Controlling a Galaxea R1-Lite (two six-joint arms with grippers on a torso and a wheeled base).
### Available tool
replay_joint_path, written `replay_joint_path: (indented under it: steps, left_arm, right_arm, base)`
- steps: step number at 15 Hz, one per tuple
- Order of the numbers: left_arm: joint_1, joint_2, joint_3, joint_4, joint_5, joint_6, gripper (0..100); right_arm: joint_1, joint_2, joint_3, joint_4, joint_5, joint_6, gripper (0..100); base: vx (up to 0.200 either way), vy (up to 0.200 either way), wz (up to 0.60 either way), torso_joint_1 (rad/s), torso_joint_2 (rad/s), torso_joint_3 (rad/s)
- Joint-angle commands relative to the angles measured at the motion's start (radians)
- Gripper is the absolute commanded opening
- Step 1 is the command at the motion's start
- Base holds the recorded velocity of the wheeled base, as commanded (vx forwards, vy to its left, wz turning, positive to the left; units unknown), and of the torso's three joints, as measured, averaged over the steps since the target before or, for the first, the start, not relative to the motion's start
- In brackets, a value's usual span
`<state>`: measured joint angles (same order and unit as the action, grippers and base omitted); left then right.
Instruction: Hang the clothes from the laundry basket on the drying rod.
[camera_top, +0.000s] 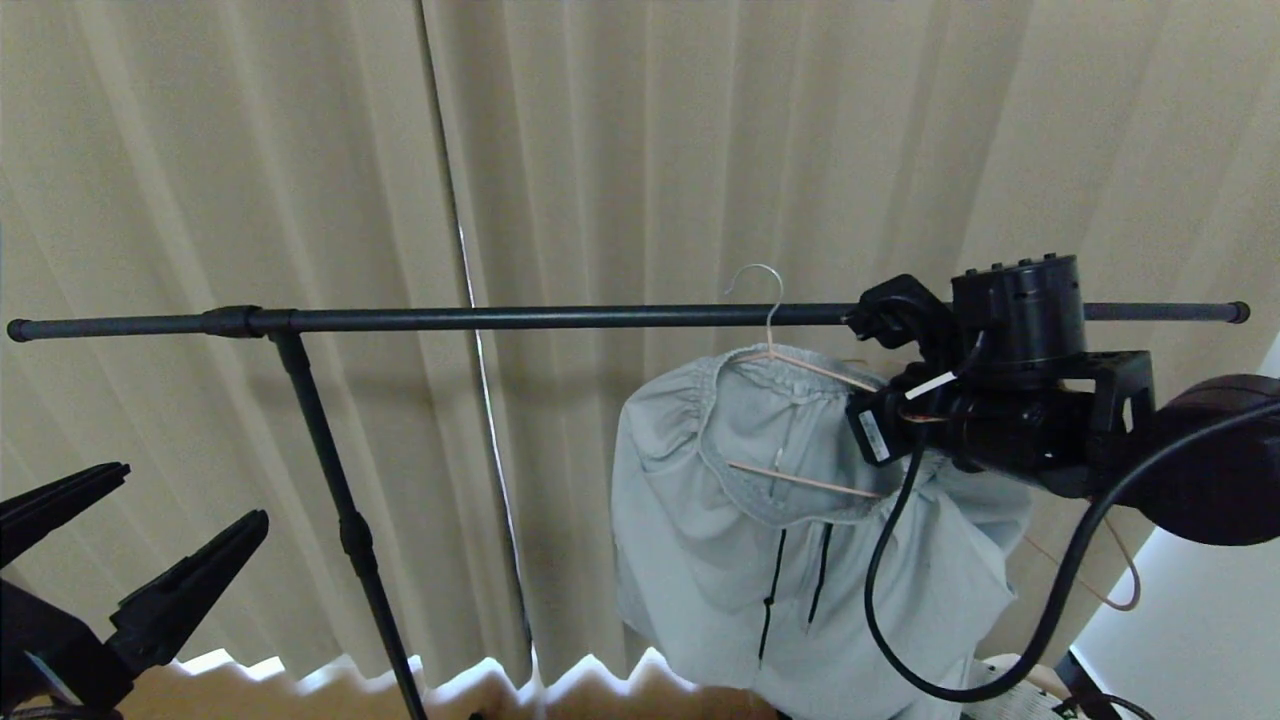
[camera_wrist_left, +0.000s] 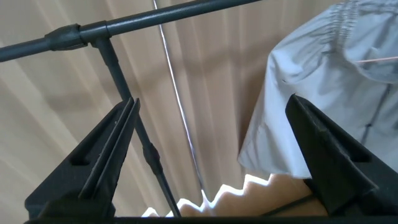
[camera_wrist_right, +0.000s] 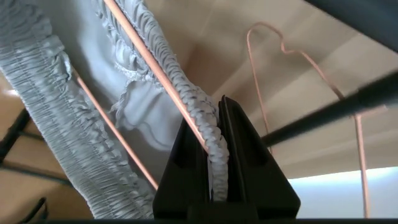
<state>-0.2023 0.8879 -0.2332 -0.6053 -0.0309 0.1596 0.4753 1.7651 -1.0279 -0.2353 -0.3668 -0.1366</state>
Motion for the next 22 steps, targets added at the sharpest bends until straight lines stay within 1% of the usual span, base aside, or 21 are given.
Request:
replay_joint_path:
  steps: [1,4,7,15,16,18,19,20,22]
  left_arm:
    - [0.001,0.002,0.000,-0.001,0.000,0.000,100]
    - [0.001,0.002,0.000,-0.001,0.000,0.000,100]
    - [0.001,0.002,0.000,-0.001,0.000,0.000,100]
    - [0.001,0.006,0.005,0.001,0.000,0.001,100]
    - [0.001,0.006,0.005,0.001,0.000,0.001,100]
    - [0.004,0.005,0.005,0.001,0.000,0.001,100]
    - [0.004,0.005,0.006,0.002,0.000,0.001,100]
    - [0.004,0.006,0.008,0.004,0.000,0.001,100]
    - [0.004,0.006,0.012,0.002,0.000,0.001,100]
  right_arm:
    - [0.000,0.088,-0.057,-0.001,-0.007,0.000,0]
    - [0.002,0.139,-0.095,-0.001,-0.030,0.000,0]
    - [0.011,0.152,-0.103,-0.001,-0.030,0.003,0]
    - [0.101,0.142,-0.095,0.001,-0.032,0.003,0]
    - [0.112,0.140,-0.093,0.004,-0.032,0.003,100]
    - [0.129,0.137,-0.087,-0.001,-0.024,0.011,100]
    - [0.137,0.134,-0.086,-0.004,-0.018,0.025,100]
    - [0.152,0.128,-0.080,-0.019,-0.014,0.055,100]
    - [0.177,0.123,-0.060,-0.062,0.046,0.114,100]
  base:
    - [0.000,0.000,0.00,0.000,0.00,0.000]
    - [0.000,0.000,0.00,0.000,0.00,0.000]
    - [0.000,0.000,0.00,0.000,0.00,0.000]
    - [0.000,0.000,0.00,0.000,0.00,0.000]
    - [0.000,0.000,0.00,0.000,0.00,0.000]
    - [0.000,0.000,0.00,0.000,0.00,0.000]
    - [0.000,0.000,0.00,0.000,0.00,0.000]
    - [0.000,0.000,0.00,0.000,0.00,0.000]
    - [0.000,0.000,0.00,0.000,0.00,0.000]
